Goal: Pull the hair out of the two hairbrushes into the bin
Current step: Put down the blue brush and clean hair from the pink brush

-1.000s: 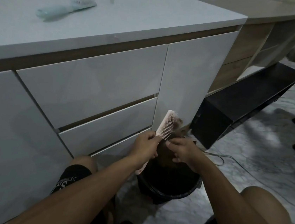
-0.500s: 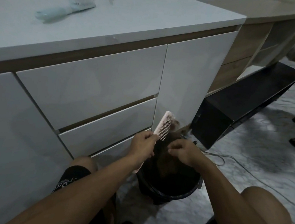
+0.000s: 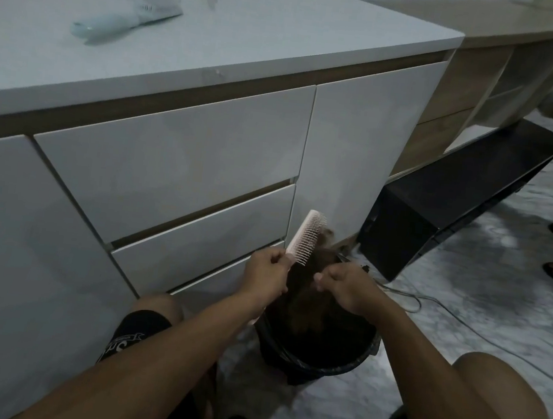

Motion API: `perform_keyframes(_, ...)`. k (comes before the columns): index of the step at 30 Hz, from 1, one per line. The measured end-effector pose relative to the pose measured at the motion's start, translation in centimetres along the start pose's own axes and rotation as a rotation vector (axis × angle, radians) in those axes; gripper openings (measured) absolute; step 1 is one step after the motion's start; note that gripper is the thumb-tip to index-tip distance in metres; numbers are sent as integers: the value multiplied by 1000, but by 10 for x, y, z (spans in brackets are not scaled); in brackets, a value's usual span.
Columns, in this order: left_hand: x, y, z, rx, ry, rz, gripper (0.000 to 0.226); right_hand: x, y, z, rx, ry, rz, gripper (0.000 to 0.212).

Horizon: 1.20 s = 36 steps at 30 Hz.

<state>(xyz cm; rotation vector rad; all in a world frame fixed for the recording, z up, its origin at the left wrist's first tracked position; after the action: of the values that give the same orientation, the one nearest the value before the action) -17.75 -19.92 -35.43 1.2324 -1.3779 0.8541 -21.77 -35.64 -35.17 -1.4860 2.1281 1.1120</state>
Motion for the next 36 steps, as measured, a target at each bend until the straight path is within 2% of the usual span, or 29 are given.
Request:
perform_keyframes(4, -5, -1, -3, -9, -33, -1, 22, 14, -7, -3, 29, 118, 53, 31)
perform_keyframes(7, -4, 1, 2, -42, -18, 0, 20, 13, -7, -11, 123, 39, 28, 24)
perform_keyframes(9, -2, 3, 6, -67, -19, 1, 19, 11, -6, -18, 181, -96, 13, 9)
perform_keyframes(10, -2, 3, 8, -82, -22, 0, 20, 11, -5, -22, 214, -185, 16, 11)
perform_keyframes(12, -2, 5, 11, -112, -29, -3, 21, 15, -2, -29, 292, -380, 53, 43)
perform_keyframes(14, -2, 6, 14, -141, -41, -10, 21, 8, 4, -38, 365, -469, -6, 56)
perform_keyframes(15, -2, 7, 15, -152, -46, -13, 21, 4, 7, -40, 391, -449, -46, 54)
perform_keyframes(18, -2, 7, 18, -153, -38, -24, 19, 3, 8, -44, 444, -365, -59, 28)
perform_keyframes(21, -3, 5, 13, -87, -6, -52, 19, 7, 4, -41, 396, -316, -37, 15)
perform_keyframes(25, -3, 3, 10, -83, -3, -61, 22, 3, 2, -34, 308, -307, -51, 11)
perform_keyframes(27, -3, 4, 12, -101, -4, -49, 23, 4, 2, -36, 328, -352, -34, 12)
perform_keyframes(30, -4, 5, 15, -133, -14, -35, 22, 5, 4, -34, 279, -563, -12, 26)
perform_keyframes(32, -4, 7, 19, -166, -18, -24, 22, 3, 5, -34, 280, -611, -54, 33)
perform_keyframes(36, -4, 6, 17, -114, 5, -42, 22, 2, 7, -37, 343, -511, -80, 19)
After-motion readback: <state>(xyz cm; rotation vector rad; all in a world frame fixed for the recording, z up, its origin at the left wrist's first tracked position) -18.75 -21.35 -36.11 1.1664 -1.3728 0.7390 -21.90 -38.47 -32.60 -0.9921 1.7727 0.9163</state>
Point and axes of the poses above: each hand's wrist, its own y-axis away from the middle knuckle, its own z-axis out of the palm, x = y × z, the point moved 8 cm from there along -y, towards the middle knuckle, and after that the axes turned 8 degrees about z, right-handed, at the moved point
